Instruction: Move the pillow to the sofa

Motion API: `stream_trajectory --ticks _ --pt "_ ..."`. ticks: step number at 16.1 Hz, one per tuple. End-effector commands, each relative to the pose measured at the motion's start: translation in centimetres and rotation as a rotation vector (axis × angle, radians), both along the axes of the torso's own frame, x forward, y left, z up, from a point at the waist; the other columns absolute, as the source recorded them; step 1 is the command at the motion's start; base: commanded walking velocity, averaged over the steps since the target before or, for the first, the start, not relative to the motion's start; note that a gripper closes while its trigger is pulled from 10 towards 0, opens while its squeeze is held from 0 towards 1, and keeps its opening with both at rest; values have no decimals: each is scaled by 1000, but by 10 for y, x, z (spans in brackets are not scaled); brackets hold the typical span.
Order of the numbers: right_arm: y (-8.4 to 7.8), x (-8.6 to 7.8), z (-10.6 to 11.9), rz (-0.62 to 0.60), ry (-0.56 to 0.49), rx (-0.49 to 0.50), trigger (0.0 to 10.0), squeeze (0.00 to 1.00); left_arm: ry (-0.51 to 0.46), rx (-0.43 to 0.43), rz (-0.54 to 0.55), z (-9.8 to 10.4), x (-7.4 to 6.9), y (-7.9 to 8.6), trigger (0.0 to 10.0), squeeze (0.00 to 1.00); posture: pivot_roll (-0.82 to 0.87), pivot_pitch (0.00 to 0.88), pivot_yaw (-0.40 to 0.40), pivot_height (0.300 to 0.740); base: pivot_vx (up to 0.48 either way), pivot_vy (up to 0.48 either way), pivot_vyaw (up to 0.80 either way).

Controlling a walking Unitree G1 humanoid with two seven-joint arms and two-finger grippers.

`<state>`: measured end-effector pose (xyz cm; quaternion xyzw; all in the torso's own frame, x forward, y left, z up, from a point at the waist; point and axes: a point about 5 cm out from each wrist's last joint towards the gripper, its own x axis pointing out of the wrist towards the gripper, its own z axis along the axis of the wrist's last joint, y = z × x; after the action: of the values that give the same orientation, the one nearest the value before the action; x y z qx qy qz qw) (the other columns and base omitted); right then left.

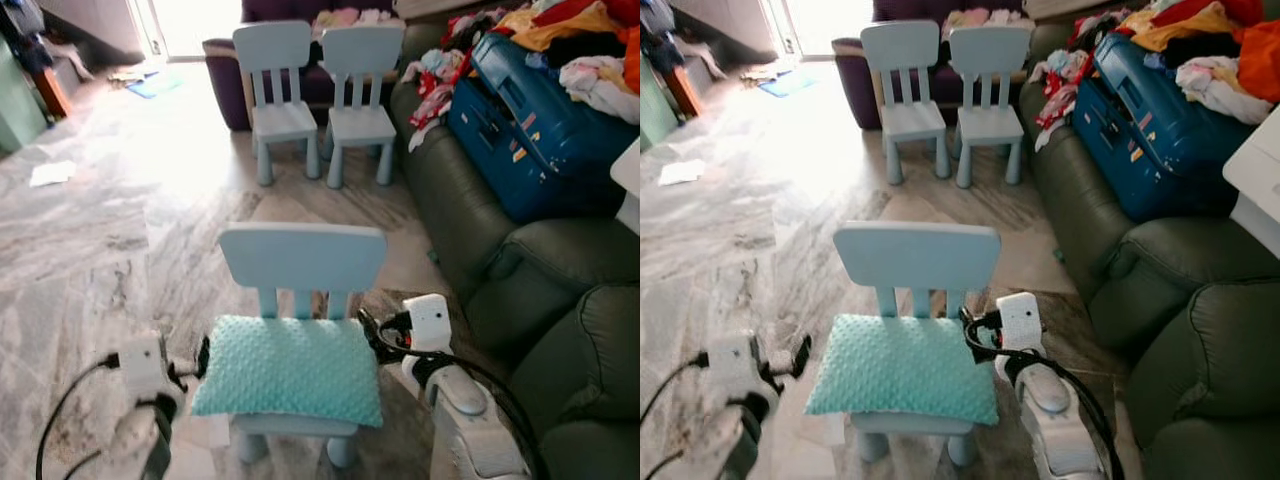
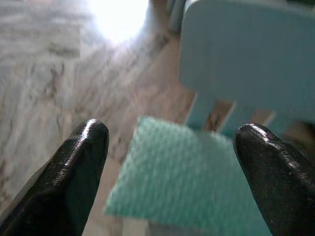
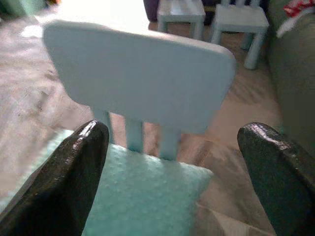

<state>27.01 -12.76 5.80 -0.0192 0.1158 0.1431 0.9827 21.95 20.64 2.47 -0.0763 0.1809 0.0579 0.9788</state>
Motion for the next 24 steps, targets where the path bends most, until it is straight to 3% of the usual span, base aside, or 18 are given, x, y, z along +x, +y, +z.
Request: stream_trajectory --ticks 1,4,7,8,9,13,24 --pt "-3 -3 2 -13 9 -4 10000 0 6 15 -11 2 -4 1 10000 0 -85 157 -30 740 0 0 0" --pt "-5 -10 3 50 -18 -41 10000 0 23 10 -1 -2 -12 5 10000 0 -92 181 -38 740 0 0 0" --pt "-1 -16 9 94 48 41 10000 0 1 -32 -73 3 -9 -4 10000 0 -101 194 -39 740 0 0 0" --pt "0 -15 12 93 31 37 10000 0 -4 -28 -83 4 -8 -5 10000 0 -104 196 -38 740 0 0 0" --pt "-3 -14 13 81 -11 -52 10000 0 -3 -25 -87 3 -8 -5 10000 0 -108 196 -40 740 0 0 0" --pt "-10 -13 17 32 -1 13 10000 0 -6 -30 -92 4 -7 -5 10000 0 -107 194 -41 740 0 0 0" --pt "-6 -11 19 48 -32 9 10000 0 -38 -40 -118 9 -2 -7 10000 0 -104 186 -33 740 0 0 0"
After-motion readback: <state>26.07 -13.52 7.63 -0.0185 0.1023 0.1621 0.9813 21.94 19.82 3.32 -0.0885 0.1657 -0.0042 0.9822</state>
